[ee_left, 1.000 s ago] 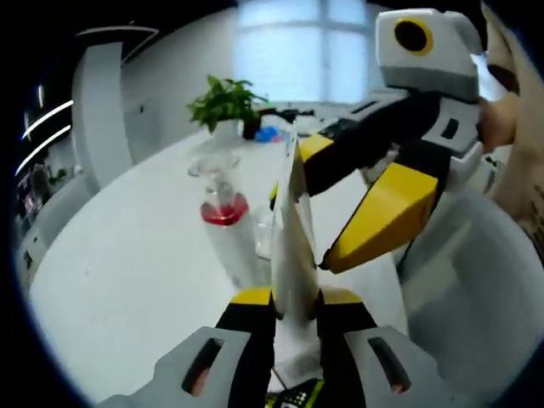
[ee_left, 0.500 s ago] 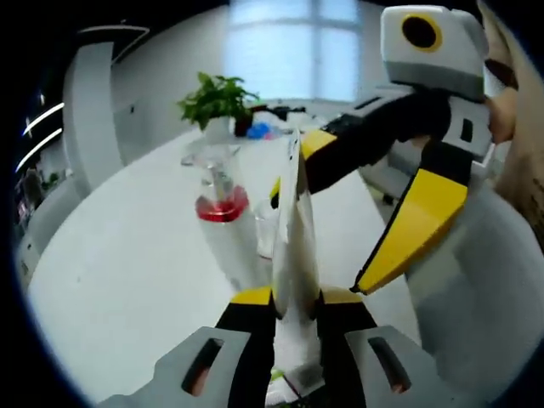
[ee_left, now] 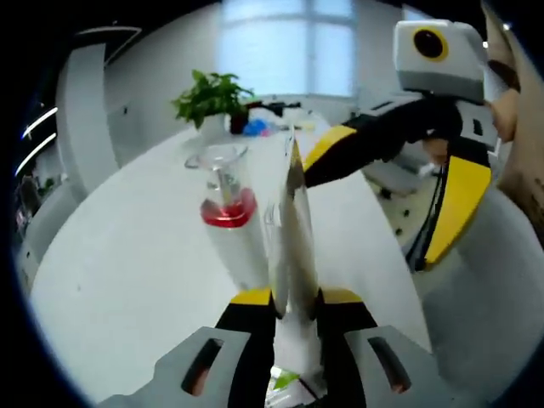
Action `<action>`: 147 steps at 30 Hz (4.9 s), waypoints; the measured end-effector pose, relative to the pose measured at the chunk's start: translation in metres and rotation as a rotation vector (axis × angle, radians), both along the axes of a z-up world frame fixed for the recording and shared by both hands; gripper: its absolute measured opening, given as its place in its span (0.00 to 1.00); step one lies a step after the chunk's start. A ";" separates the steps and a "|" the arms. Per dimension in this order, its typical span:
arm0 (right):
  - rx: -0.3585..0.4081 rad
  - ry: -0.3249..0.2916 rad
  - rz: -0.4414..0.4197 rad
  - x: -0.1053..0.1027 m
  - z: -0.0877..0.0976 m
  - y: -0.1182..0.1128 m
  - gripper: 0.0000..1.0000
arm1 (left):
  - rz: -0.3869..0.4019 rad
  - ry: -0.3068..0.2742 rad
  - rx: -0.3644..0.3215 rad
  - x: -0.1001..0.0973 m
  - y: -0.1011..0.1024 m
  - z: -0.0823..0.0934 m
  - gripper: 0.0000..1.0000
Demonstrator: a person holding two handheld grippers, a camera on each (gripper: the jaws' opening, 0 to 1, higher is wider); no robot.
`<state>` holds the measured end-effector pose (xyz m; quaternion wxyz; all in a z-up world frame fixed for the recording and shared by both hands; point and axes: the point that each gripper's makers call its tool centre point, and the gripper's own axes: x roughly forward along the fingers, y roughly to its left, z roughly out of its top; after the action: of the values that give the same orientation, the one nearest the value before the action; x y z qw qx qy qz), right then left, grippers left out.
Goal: Arrange the skincare products in the storage area until every visible bottle or jar stands upright without overlapping.
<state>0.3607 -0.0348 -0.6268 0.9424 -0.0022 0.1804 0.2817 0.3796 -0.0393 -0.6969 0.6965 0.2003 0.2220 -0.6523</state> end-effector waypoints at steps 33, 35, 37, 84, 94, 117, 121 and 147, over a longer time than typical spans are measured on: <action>0.017 0.062 -0.101 -0.014 -0.025 -0.046 0.68 | -0.026 -0.020 0.007 0.050 -0.002 -0.003 0.14; 0.016 0.064 -0.102 -0.014 -0.026 -0.046 0.68 | -0.026 -0.019 0.008 0.052 -0.003 -0.004 0.14; 0.014 0.065 -0.101 -0.014 -0.026 -0.047 0.68 | -0.028 -0.019 0.012 0.052 -0.003 -0.004 0.15; -0.018 0.041 -0.032 -0.040 -0.012 -0.031 0.66 | 0.330 0.075 -0.015 0.006 0.061 0.015 0.62; -0.020 0.038 -0.020 -0.050 -0.009 -0.029 0.67 | 0.450 0.094 -0.082 -0.006 0.084 0.033 0.68; -0.021 0.067 0.000 -0.073 -0.015 -0.027 0.67 | 0.721 0.111 -0.210 -0.055 0.146 0.060 0.88; -0.019 0.071 0.003 -0.075 -0.016 -0.027 0.67 | 0.752 0.117 -0.215 -0.064 0.156 0.057 0.90; -0.029 0.117 0.011 -0.086 -0.032 -0.024 0.67 | 0.892 0.128 -0.236 -0.095 0.195 0.045 0.97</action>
<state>0.2751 -0.0588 -0.6584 0.9286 -0.0004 0.2394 0.2836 0.2848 0.1552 -0.6521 0.9119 -0.0361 0.2532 -0.3210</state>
